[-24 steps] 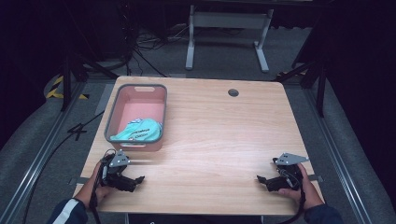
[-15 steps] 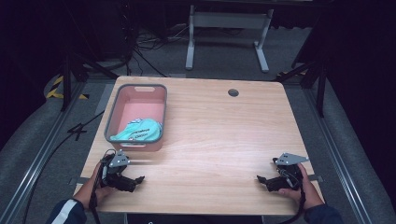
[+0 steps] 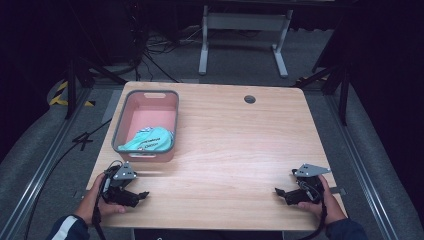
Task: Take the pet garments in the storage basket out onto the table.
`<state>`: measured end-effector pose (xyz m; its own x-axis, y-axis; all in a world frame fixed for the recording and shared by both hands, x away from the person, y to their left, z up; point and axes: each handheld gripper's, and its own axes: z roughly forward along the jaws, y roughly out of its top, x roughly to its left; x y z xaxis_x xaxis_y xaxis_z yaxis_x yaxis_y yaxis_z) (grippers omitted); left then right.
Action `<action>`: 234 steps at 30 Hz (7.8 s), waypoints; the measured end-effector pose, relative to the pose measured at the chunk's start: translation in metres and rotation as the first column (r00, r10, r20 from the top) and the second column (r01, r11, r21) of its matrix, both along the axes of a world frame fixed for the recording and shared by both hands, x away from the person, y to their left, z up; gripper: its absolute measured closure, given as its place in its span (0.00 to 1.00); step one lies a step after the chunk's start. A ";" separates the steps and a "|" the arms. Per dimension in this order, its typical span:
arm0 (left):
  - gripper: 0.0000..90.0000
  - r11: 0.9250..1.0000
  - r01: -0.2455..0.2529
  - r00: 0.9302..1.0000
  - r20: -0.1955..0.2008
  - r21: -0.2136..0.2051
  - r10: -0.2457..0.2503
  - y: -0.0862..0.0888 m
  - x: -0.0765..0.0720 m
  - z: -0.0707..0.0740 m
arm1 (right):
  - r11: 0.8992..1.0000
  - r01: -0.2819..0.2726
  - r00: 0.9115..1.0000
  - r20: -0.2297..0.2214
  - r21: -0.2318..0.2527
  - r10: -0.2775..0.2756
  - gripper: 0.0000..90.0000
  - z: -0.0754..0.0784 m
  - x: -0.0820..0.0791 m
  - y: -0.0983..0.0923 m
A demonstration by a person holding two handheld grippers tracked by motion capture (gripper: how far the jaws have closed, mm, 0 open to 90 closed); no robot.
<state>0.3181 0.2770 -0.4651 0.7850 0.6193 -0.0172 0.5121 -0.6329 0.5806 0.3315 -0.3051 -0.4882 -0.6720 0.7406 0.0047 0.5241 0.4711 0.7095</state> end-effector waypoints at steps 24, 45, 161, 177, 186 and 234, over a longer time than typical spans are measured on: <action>0.26 1.000 -0.005 0.993 0.118 0.010 0.004 0.008 -0.008 0.048 | 1.000 0.000 1.000 0.000 0.000 0.000 0.01 0.000 0.000 0.000; 0.26 0.999 -0.007 0.981 0.193 0.049 -0.003 0.008 0.026 0.115 | 1.000 0.000 1.000 0.000 0.000 0.000 0.01 0.000 0.000 0.000; 0.75 0.932 0.052 0.959 -0.278 0.359 0.053 -0.049 0.199 0.039 | 1.000 0.000 1.000 0.000 0.000 0.000 0.01 0.000 0.000 0.000; 0.81 0.955 -0.046 0.989 -0.121 0.293 0.085 -0.039 0.183 0.069 | 1.000 0.000 1.000 0.000 0.000 0.000 0.01 0.000 0.000 0.000; 0.81 0.979 -0.105 0.994 0.017 0.176 0.104 -0.024 0.160 0.101 | 1.000 0.000 1.000 0.000 0.000 0.000 0.01 0.000 0.000 0.000; 0.81 0.995 0.062 0.953 0.299 -0.076 -0.036 -0.083 0.092 0.176 | 1.000 0.002 1.000 0.000 0.000 -0.002 0.01 0.000 0.000 0.000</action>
<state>0.4099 0.1944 -0.2890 0.7917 0.5864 0.1713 0.2779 -0.5954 0.7539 0.3312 -0.3050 -0.4882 -0.6704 0.7420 0.0043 0.5249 0.4701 0.7096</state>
